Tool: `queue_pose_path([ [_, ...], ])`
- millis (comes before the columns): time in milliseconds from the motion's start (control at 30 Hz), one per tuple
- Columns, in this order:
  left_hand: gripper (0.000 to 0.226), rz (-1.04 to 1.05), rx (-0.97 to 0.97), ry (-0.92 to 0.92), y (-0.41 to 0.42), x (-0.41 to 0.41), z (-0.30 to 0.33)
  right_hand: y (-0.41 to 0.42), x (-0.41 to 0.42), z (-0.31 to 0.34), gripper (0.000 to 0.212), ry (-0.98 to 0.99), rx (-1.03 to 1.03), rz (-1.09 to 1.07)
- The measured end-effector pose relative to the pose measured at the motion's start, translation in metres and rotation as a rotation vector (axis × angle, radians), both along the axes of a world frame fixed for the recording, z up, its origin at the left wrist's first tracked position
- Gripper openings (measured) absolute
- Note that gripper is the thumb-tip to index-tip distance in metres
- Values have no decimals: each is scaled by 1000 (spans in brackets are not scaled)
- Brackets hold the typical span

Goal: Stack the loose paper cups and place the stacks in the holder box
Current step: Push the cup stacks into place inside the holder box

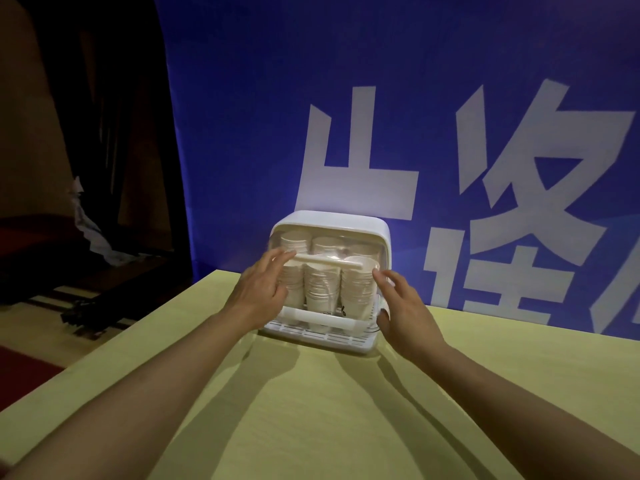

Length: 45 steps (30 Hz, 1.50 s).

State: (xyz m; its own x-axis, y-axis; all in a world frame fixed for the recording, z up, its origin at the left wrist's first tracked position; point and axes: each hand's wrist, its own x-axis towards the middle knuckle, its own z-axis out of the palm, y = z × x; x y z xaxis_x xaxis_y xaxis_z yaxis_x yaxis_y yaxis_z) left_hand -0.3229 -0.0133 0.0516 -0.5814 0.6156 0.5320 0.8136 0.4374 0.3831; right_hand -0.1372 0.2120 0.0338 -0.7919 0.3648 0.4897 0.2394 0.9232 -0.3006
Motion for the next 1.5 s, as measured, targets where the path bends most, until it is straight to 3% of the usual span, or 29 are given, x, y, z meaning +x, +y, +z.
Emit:
queue_pose_path([
  [367,66,149,-115,85,-4,24,-50,-9,15,-28,86,-72,37,0],
  [533,68,162,35,100,3,24,-42,-12,12,-25,84,-21,5,-11],
  [700,70,224,34,50,10,16,-22,-12,4,-3,80,20,31,-8],
  [800,64,224,-35,76,13,12,-23,-16,0,1,75,2,59,15],
  [1167,40,236,-10,133,4,15,-62,-21,9,-25,62,-27,126,31],
  [1500,40,266,-111,124,2,28,-66,-30,18,-25,64,-188,164,3],
])
